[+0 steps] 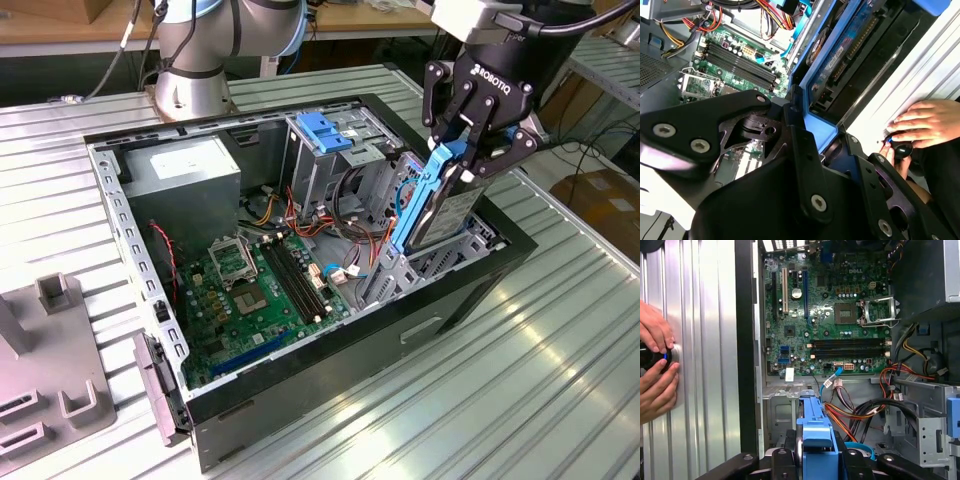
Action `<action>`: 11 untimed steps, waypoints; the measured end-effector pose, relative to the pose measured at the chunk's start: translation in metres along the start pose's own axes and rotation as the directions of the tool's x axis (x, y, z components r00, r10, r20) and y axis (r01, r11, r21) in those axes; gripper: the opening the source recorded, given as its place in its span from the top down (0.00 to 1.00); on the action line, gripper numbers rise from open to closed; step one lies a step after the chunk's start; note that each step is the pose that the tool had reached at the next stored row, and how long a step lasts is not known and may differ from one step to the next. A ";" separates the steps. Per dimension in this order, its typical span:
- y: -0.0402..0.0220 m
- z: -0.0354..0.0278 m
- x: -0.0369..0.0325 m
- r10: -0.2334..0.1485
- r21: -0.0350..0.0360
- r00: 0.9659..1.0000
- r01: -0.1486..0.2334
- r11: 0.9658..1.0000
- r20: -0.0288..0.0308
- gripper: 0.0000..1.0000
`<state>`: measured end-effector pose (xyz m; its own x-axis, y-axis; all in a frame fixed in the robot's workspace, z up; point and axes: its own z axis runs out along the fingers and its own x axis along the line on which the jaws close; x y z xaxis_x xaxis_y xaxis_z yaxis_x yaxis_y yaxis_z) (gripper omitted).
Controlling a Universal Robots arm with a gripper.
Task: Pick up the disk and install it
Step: 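Insert the disk into the insertion slot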
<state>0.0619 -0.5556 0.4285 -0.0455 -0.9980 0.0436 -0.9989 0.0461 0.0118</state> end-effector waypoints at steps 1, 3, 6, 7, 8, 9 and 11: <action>0.0000 0.0005 0.0000 0.000 0.000 1.000 0.000 1.000 0.000 0.63; 0.0000 0.0020 -0.0001 0.000 0.000 1.000 0.000 1.000 0.000 0.63; 0.0000 0.0036 -0.0001 0.000 0.000 1.000 0.000 1.000 0.000 0.63; -0.0001 0.0042 -0.0002 0.000 0.000 1.000 0.000 1.000 0.000 0.63; 0.0000 0.0047 -0.0002 0.000 0.000 1.000 0.000 1.000 0.000 0.63; -0.0001 0.0053 -0.0002 0.000 0.000 1.000 0.000 1.000 0.000 0.63; -0.0001 0.0071 -0.0003 0.000 0.000 1.000 0.000 1.000 0.000 0.63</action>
<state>0.0619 -0.5557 0.4214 -0.0456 -0.9980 0.0438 -0.9989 0.0461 0.0118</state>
